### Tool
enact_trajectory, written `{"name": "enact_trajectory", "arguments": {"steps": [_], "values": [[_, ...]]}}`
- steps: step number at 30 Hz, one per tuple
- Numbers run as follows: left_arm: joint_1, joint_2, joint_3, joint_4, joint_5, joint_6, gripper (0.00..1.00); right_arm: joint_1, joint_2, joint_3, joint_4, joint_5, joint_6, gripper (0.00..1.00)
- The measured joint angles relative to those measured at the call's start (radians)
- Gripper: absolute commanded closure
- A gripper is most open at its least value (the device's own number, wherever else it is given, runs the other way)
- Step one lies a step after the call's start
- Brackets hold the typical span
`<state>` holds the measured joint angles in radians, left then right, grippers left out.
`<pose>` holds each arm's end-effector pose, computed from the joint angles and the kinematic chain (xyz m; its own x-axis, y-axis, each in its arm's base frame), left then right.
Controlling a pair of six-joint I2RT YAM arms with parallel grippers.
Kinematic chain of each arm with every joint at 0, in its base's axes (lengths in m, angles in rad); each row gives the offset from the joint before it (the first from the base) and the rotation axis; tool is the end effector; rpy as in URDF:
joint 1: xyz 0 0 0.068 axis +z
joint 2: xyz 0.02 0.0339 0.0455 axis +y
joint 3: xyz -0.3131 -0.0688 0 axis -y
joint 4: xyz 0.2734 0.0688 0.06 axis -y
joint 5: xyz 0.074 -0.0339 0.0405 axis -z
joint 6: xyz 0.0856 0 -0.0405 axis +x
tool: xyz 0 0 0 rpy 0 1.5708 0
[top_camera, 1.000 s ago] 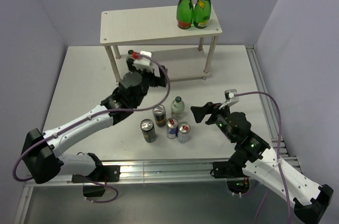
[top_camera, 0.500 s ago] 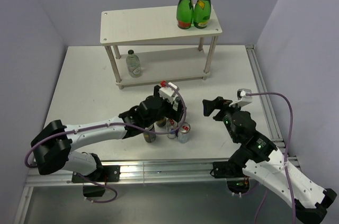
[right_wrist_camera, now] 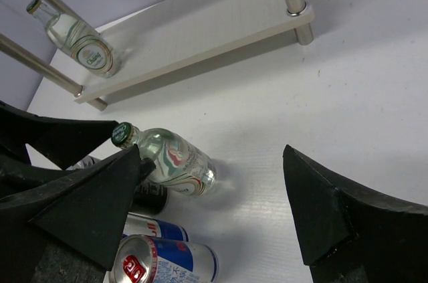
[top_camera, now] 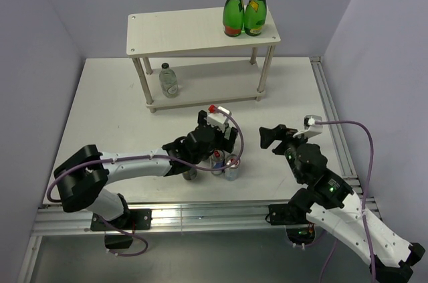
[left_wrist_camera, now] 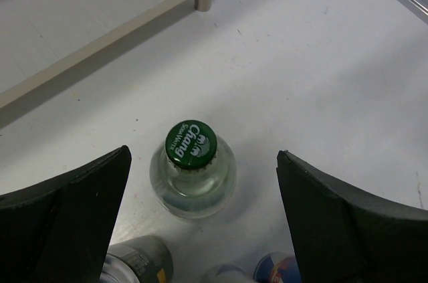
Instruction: Place and organize the beverage onto the shelf
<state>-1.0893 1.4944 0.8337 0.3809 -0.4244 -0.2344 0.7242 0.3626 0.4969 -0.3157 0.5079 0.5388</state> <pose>0.2141 -0.3337 0.2633 -0.2694 0.0586 -0.9612 0.5776 0.8085 -0.1126 0.1298 0.0593 0.2938 -0.2292 0.3958 -0.8893 -0.1200 0.8951 0.4294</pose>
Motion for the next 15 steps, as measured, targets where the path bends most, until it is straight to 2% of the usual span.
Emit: {"name": "enact_trajectory", "arguments": {"steps": [5, 11, 15], "values": [[-0.001, 0.03, 0.01, 0.034, -0.051, 0.0, 0.09, 0.0, -0.016, -0.01, 0.0, 0.0, 0.0, 0.06], [-0.001, 0.091, 0.042, 0.06, -0.078, -0.007, 0.37, 0.0, -0.016, -0.015, -0.003, -0.003, 0.0, 0.06], [-0.001, 0.115, 0.046, 0.072, -0.091, -0.011, 0.45, 0.0, -0.017, -0.015, -0.003, -0.004, 0.0, 0.06]]}}
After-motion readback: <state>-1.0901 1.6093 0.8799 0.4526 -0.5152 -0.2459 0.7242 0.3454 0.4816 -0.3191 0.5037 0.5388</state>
